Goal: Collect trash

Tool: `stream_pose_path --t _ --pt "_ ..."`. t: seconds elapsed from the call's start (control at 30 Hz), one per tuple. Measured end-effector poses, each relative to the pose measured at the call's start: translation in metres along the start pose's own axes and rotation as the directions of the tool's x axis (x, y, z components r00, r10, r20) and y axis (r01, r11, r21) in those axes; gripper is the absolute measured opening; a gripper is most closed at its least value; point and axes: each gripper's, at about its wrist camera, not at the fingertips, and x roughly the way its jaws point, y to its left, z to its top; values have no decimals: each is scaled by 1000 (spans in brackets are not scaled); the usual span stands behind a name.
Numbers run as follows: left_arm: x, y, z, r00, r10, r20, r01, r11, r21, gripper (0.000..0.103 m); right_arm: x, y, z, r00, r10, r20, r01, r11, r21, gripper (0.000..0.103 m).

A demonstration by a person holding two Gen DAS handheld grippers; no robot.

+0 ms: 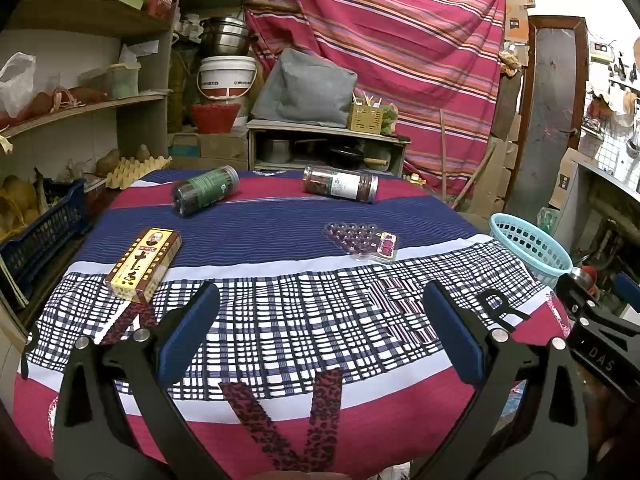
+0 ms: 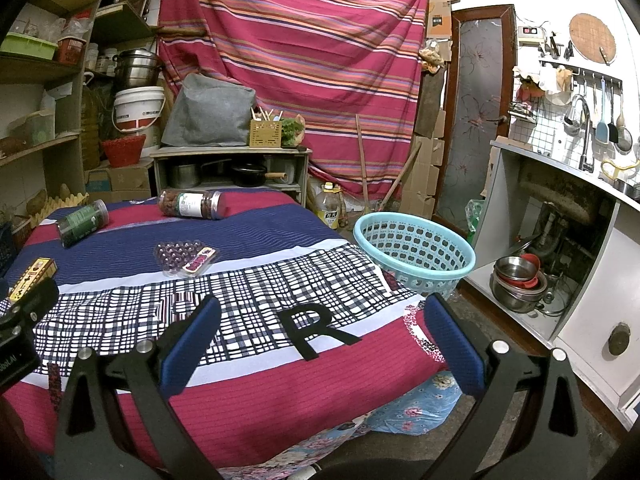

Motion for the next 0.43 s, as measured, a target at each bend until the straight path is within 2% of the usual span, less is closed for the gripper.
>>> stream_pose_path --t 0.43 --pt "1 7 2 1000 6 -4 -6 1000 -10 98 0 0 0 1000 0 -1 0 1000 -2 99"
